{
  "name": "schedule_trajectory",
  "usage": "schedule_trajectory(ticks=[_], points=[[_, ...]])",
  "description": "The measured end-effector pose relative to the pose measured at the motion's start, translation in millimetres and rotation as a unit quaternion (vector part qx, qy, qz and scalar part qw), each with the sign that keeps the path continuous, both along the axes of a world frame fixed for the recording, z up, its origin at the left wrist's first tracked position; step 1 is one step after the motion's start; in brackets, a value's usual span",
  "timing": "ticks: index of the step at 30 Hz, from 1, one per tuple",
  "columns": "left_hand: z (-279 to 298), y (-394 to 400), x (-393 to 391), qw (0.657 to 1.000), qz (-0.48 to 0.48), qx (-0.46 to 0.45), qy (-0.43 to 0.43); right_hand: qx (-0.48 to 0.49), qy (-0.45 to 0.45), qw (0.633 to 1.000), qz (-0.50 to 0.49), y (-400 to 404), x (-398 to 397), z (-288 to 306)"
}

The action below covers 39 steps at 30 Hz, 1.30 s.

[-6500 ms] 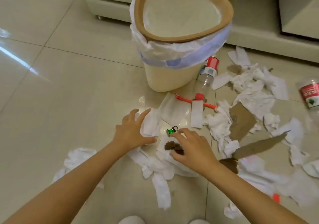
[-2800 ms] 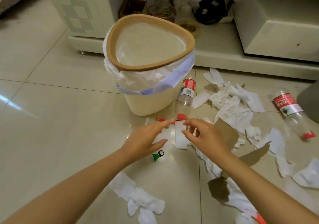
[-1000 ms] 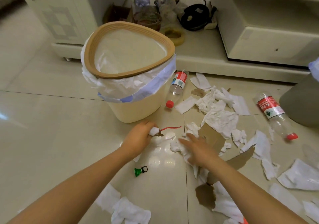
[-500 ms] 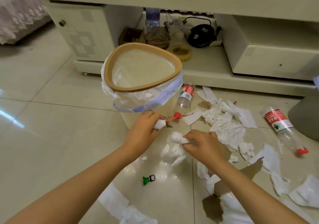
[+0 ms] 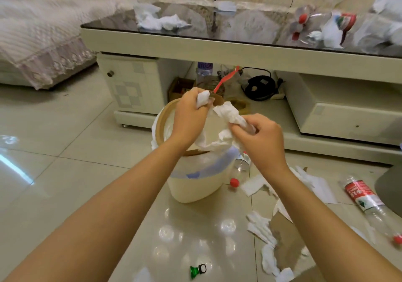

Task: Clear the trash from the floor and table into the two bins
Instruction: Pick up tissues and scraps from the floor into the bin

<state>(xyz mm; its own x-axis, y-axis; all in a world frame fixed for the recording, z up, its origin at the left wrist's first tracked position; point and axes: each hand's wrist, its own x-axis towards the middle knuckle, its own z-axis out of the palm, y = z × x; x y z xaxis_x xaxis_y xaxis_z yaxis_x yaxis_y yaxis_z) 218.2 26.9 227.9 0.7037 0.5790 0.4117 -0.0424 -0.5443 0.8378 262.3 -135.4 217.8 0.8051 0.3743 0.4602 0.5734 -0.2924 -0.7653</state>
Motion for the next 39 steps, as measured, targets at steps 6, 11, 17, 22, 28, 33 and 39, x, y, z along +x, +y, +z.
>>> schedule_trajectory(ticks=[6,11,17,22,28,33,39], points=[[-31,38,13,0.958,-0.012,0.035,0.285,-0.034,0.019,0.999,0.014,39,9,3],[-39,52,4,0.975,0.027,-0.011,0.221,-0.088,0.021,0.996,0.026,62,17,-4],[-44,55,-17,0.988,0.074,0.002,0.137,-0.181,-0.008,0.983,-0.006,72,20,-14],[-45,45,-35,0.992,0.051,-0.062,0.098,-0.114,0.0,0.993,0.014,58,-1,-18],[-40,10,-75,0.993,-0.028,-0.105,0.04,-0.084,-0.034,0.993,0.071,31,-44,-32],[-55,-12,-125,0.988,-0.102,-0.075,0.089,-0.111,-0.028,0.983,0.14,13,-84,-59],[-106,-14,-195,0.966,-0.109,-0.041,0.233,-0.241,-0.07,0.943,0.218,-10,-134,-107]])
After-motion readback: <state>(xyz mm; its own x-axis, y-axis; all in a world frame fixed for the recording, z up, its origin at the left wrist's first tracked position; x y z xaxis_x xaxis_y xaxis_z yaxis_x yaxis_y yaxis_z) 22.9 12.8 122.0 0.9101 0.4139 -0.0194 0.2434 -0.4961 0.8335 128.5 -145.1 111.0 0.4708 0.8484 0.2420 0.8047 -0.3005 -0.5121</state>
